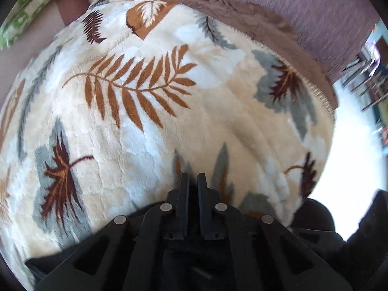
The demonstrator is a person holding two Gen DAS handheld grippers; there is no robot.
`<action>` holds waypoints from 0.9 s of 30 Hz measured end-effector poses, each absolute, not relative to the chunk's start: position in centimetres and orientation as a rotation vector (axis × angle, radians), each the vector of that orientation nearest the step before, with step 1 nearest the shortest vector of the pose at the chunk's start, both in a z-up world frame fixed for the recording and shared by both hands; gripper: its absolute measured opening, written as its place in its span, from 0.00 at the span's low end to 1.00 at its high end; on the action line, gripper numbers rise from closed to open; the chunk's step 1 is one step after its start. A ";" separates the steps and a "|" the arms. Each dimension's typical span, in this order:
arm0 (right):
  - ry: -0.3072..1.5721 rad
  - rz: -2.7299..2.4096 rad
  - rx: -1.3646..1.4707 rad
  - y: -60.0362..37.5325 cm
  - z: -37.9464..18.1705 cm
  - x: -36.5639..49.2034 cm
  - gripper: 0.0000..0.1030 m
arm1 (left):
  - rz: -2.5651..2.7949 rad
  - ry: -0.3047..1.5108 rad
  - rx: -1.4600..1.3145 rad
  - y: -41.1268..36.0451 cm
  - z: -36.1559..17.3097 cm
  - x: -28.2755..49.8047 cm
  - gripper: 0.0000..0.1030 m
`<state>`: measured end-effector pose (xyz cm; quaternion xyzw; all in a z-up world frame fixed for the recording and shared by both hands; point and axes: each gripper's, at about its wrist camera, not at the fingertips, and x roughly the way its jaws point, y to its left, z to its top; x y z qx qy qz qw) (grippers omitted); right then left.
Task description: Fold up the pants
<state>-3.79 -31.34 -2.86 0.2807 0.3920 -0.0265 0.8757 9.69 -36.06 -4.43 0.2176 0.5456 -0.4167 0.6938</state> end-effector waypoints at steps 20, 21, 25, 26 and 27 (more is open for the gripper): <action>0.885 0.286 0.543 -20.4 2.0 1.8 0.19 | -0.749 1.179 -0.073 -13.7 -0.8 12.9 0.05; 0.903 0.306 0.526 -19.0 1.8 2.5 0.19 | -0.730 1.184 -0.101 -12.3 -1.3 13.1 0.05; 0.969 0.354 0.458 -14.7 0.3 4.6 0.19 | -0.678 1.193 -0.176 -7.9 -2.7 13.8 0.05; 0.983 0.358 0.446 -13.9 -0.1 5.0 0.19 | -0.666 1.194 -0.190 -7.1 -2.9 13.9 0.07; 0.996 0.359 0.435 -13.4 -0.5 5.3 0.19 | -0.651 1.193 -0.201 -6.1 -3.1 13.8 0.09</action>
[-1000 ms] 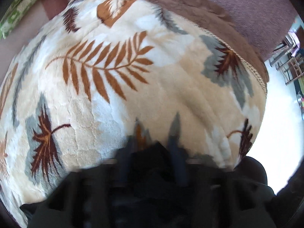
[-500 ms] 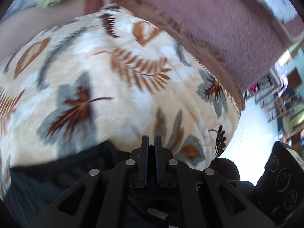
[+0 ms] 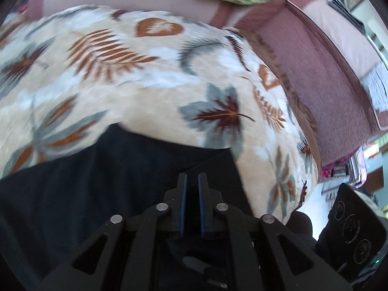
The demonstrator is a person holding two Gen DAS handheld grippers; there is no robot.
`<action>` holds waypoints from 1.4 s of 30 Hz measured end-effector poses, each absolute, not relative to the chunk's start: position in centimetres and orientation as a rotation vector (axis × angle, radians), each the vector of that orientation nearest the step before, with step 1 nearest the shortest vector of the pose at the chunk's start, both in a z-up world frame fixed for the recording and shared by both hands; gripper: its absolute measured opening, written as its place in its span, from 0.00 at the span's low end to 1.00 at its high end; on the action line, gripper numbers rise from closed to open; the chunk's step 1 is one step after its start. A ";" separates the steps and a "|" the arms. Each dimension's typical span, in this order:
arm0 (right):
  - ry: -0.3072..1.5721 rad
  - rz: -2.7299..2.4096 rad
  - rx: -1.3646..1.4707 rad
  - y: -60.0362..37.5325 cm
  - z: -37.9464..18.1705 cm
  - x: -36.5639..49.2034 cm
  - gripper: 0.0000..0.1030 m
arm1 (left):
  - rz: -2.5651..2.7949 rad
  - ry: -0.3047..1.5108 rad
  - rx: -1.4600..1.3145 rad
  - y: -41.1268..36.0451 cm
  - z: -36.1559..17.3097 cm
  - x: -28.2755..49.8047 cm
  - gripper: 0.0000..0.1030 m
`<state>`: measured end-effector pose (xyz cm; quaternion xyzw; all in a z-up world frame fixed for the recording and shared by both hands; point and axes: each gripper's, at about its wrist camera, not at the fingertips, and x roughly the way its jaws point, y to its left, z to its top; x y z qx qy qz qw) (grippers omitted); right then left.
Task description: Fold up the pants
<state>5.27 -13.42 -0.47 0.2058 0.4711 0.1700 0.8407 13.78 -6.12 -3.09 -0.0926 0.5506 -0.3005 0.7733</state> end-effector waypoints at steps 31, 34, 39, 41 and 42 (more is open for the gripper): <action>0.953 0.387 0.415 -13.5 2.9 3.0 0.57 | -0.313 1.090 -0.400 2.8 -3.5 4.4 0.62; 1.002 0.455 0.372 -11.5 2.3 5.2 0.40 | -0.291 1.115 -0.350 2.0 -4.3 4.0 0.60; 1.147 0.533 0.565 -11.2 -1.7 9.2 0.41 | -0.236 1.103 -0.311 3.5 -3.9 3.0 0.59; 1.173 0.545 0.646 -11.6 -3.0 10.1 0.41 | -0.221 1.099 -0.315 4.5 -4.0 2.4 0.56; 1.171 0.544 0.694 -12.0 -3.5 10.5 0.41 | -0.212 1.095 -0.312 4.8 -4.0 2.1 0.54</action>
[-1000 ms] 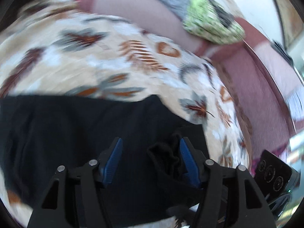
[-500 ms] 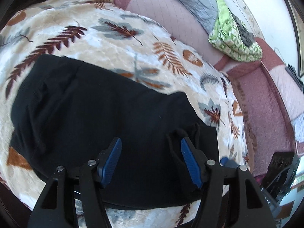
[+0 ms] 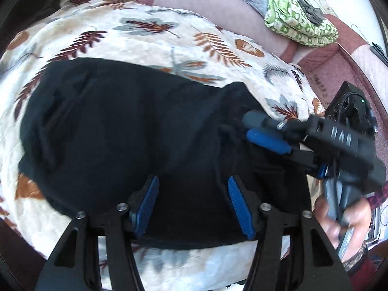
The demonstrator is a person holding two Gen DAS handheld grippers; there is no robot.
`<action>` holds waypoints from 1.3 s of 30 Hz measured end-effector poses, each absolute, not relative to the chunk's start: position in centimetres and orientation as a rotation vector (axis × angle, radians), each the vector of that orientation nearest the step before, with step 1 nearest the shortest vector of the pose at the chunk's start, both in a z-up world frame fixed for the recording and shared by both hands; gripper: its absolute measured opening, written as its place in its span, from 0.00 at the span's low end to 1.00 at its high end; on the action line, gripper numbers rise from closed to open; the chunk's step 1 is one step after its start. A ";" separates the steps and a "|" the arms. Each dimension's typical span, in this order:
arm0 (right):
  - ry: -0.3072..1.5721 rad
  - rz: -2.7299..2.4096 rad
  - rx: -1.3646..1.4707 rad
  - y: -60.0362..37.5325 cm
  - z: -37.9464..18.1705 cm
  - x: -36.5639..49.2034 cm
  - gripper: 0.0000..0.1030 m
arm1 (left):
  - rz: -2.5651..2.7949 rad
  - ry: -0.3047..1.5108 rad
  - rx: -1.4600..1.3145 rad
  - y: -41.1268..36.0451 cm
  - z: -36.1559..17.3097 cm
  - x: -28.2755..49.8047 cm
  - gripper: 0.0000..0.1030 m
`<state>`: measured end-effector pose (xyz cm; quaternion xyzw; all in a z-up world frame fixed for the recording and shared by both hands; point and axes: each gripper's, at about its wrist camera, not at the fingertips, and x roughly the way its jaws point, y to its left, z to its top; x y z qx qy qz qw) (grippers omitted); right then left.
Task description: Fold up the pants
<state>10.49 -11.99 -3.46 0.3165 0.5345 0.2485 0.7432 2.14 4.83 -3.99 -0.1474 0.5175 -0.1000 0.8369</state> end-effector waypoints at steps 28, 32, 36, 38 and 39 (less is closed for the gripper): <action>0.999 0.478 0.181 -9.5 1.3 2.1 0.13 | -0.181 0.988 -0.570 10.2 -1.7 0.3 0.54; 0.969 0.573 0.213 -8.0 2.9 0.9 0.13 | -0.172 0.987 -0.592 10.7 -1.8 0.5 0.54; 1.024 0.589 0.157 -5.9 0.9 1.1 0.21 | -0.169 1.004 -0.583 10.6 -2.1 0.5 0.54; 1.072 0.607 0.220 -6.5 -0.4 1.4 0.31 | -0.176 1.007 -0.570 10.4 -2.0 0.5 0.54; 1.070 0.614 0.254 -7.1 -0.2 1.3 0.39 | -0.183 1.007 -0.563 10.3 -1.8 0.5 0.54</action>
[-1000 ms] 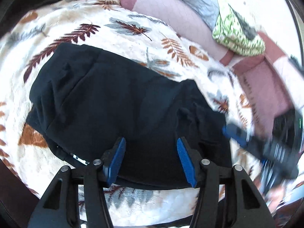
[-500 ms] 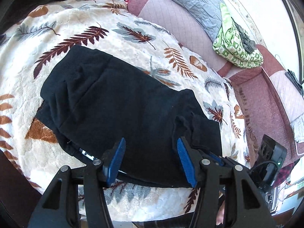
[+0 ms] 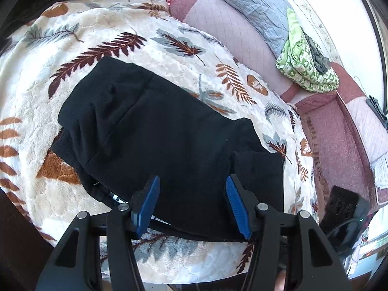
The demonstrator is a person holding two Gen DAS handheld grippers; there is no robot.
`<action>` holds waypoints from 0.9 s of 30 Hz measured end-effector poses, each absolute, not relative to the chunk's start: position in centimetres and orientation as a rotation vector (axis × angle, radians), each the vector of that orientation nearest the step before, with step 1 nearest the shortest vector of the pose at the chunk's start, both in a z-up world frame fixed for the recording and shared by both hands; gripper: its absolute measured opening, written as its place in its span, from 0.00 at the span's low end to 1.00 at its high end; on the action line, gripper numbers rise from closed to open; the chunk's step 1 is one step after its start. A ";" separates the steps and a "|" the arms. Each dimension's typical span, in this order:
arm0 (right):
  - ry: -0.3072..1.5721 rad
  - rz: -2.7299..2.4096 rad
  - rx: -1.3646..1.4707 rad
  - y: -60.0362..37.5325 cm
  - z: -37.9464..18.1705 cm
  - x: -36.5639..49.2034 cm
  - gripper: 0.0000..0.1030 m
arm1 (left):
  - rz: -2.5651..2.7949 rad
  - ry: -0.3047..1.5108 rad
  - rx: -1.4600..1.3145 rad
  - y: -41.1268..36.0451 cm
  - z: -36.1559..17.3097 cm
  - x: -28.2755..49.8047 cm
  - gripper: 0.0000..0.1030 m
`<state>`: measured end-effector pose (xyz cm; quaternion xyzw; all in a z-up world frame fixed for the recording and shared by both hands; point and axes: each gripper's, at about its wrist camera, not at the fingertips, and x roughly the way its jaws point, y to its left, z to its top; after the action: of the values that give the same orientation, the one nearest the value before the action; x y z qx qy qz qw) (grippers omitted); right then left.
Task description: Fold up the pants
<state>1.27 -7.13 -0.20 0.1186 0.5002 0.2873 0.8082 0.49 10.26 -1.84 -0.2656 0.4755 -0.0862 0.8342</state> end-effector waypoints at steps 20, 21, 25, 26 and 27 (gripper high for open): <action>1.082 0.481 0.795 -19.5 -3.1 9.3 0.65 | -0.385 1.100 -0.355 0.2 -4.3 2.5 0.60; 1.097 0.464 0.787 -19.4 -3.8 10.2 0.63 | -0.386 1.100 -0.363 0.4 -4.3 2.4 0.60; 1.055 0.366 0.743 -20.2 -4.2 12.3 0.52 | -0.398 1.094 -0.401 1.1 -4.4 2.2 0.60; 1.034 0.277 0.661 -20.2 -3.2 12.2 0.53 | -0.399 1.096 -0.406 1.3 -4.4 2.1 0.60; 1.019 0.243 0.625 -20.2 -2.6 11.9 0.56 | -0.401 1.097 -0.417 1.5 -4.3 2.1 0.60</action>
<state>11.92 -20.24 -2.58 0.2936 0.4787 0.1140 0.8196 2.07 1.54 -4.35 -0.1952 0.5138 -0.1877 0.8140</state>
